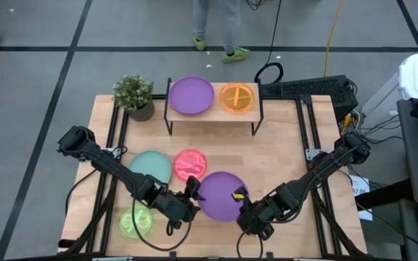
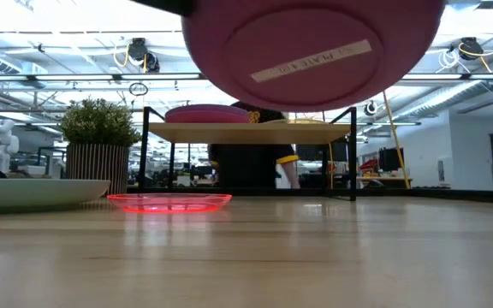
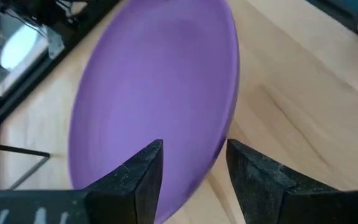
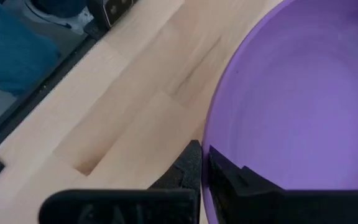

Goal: Place and stack plates onto a shelf
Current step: Stack the purple plate on top of the other purple plate on the shelf

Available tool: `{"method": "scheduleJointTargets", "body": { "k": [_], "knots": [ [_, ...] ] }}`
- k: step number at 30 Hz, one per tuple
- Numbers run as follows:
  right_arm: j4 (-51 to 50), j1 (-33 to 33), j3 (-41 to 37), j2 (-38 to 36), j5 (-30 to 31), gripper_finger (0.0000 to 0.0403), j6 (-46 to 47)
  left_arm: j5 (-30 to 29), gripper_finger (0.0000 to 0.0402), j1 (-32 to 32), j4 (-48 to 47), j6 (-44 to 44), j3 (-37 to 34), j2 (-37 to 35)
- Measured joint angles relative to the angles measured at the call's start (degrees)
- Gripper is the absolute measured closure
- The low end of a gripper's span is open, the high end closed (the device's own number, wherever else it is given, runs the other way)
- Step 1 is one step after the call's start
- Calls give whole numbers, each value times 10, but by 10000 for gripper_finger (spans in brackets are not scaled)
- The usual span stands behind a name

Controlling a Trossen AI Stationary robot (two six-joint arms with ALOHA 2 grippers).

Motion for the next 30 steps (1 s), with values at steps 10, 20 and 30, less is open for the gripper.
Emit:
{"method": "scheduleJointTargets", "body": {
  "k": [10,20,30],
  "knots": [
    [10,0,0,0,-1,403,-7,9,263,-1,-19,-1,0,0],
    [9,0,0,0,2,392,-7,30,324,-1,-18,18,0,0],
    [9,0,0,0,47,371,-5,25,326,-3,-18,17,0,0]
  ]
}}
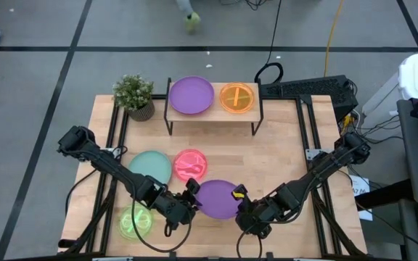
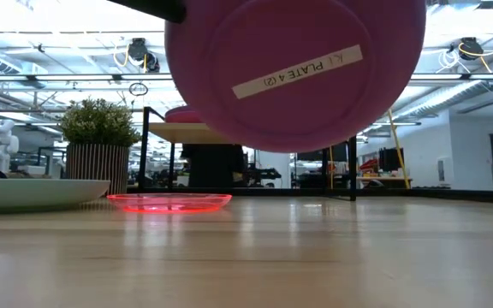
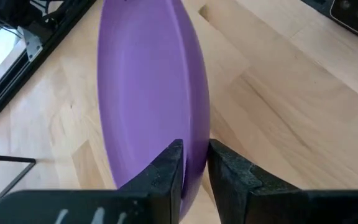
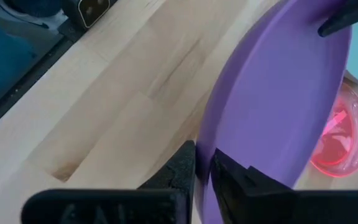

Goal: Place and stack plates onto a shelf
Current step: Stack the purple plate on top of the other purple plate on the shelf

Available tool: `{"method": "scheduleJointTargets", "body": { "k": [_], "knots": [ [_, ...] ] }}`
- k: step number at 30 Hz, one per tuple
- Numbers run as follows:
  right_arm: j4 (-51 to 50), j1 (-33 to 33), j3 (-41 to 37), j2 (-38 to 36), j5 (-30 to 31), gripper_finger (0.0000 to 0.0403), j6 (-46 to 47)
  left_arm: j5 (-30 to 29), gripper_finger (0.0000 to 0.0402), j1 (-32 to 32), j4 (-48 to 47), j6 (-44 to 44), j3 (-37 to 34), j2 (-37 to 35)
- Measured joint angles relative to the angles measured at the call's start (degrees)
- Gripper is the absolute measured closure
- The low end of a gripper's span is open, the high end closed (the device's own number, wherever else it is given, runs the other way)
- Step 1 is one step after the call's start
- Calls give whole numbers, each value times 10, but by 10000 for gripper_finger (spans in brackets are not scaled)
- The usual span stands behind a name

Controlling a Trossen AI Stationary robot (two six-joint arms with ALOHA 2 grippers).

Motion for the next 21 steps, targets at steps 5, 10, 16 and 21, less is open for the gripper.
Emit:
{"method": "scheduleJointTargets", "body": {
  "k": [5,10,16,21],
  "knots": [
    [4,0,0,0,6,370,0,6,356,-8,0,12,0,0],
    [13,-1,0,-1,23,369,-4,18,388,-12,-1,16,0,0],
    [30,0,-1,-1,44,367,-4,22,388,-13,-2,9,0,0],
    [45,2,-2,-18,78,342,18,28,388,-13,0,-2,0,-1]
  ]
}}
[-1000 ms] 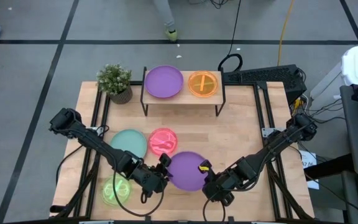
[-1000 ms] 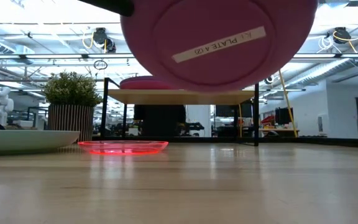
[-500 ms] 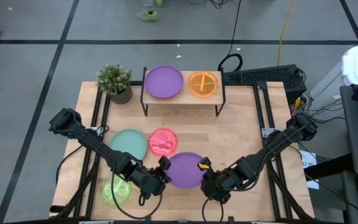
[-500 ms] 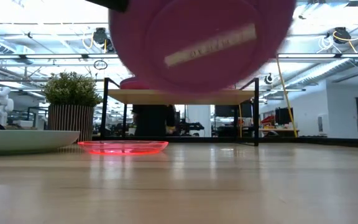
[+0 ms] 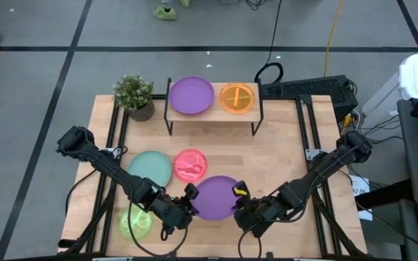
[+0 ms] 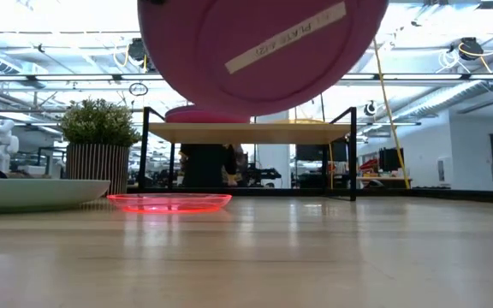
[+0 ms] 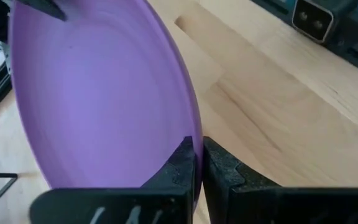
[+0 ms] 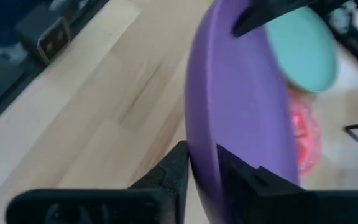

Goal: Place and stack plates onto a shelf
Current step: Stack the purple plate on top of the other purple plate on the shelf

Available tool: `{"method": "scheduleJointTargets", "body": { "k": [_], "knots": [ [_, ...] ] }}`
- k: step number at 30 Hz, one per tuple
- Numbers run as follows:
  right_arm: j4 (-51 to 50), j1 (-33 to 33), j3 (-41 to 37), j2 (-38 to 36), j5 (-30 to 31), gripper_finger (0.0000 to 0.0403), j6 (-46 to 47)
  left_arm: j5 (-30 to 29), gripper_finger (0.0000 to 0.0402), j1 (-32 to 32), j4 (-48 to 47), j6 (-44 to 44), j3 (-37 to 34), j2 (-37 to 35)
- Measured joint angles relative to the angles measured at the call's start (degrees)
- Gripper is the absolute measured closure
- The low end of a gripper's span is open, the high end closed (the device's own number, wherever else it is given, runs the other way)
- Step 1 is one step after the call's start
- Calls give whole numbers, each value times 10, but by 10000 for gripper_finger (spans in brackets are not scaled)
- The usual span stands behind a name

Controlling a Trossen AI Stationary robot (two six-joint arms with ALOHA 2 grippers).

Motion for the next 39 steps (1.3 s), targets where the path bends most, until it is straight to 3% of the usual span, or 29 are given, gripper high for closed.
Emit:
{"method": "scheduleJointTargets", "body": {
  "k": [11,16,20,29,35,39],
  "knots": [
    [33,41,2,-80,168,224,54,1,389,1,11,-21,-1,3],
    [31,58,2,-87,187,194,60,3,389,1,20,-20,0,1],
    [31,71,2,-89,199,189,47,-13,389,1,25,-19,0,1],
    [18,119,2,-117,320,194,27,-100,389,20,15,59,2,-13],
    [16,151,2,-149,330,195,59,-125,389,70,9,147,22,-37],
    [9,167,2,-157,351,195,93,-123,389,117,-28,131,55,-58]
  ]
}}
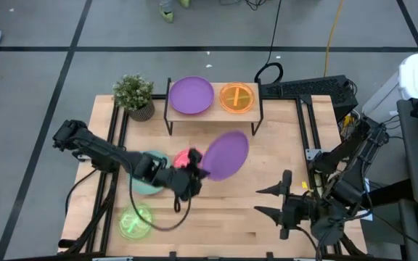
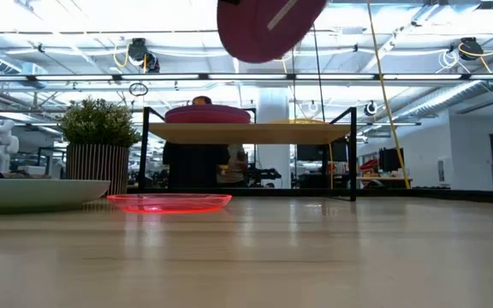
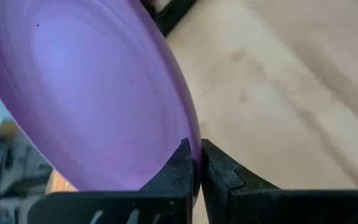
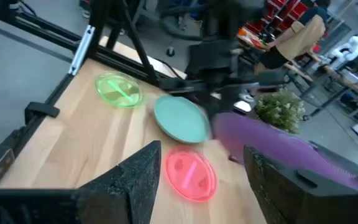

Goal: Place and stack plates onto a shelf
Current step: Stack the purple plate on top of the other purple plate on the shelf

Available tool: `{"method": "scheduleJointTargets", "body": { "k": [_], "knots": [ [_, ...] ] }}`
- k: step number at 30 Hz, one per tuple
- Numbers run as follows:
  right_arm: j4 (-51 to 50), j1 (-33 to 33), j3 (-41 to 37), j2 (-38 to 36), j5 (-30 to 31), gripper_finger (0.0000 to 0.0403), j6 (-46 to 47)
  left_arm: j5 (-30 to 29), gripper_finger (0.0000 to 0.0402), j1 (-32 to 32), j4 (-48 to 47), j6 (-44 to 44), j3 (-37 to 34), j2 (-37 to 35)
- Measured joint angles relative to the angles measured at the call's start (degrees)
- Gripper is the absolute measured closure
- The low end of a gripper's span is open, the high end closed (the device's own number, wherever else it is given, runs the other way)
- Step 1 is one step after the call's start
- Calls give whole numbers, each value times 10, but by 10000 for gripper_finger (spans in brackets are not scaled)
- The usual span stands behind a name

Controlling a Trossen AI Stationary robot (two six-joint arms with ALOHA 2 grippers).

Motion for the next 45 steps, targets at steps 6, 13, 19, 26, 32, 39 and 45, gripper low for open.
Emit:
{"method": "scheduleJointTargets", "body": {
  "k": [6,13,19,26,32,39,45],
  "knots": [
    [-29,13,0,0,9,195,18,4,389,77,-92,-18,79,-9],
    [-33,12,-10,0,10,195,42,5,389,184,-172,-36,122,-9],
    [-29,11,-27,1,10,195,40,42,389,267,-217,-38,122,-9],
    [-25,10,-27,1,10,195,52,52,382,313,-263,-35,122,-8],
    [-23,10,-27,1,9,195,54,54,374,319,-273,28,118,-8],
    [-21,10,-27,1,9,195,53,56,371,323,-305,93,117,-7],
    [-21,9,-27,1,9,195,50,55,370,339,-322,81,117,-7]
  ]
}}
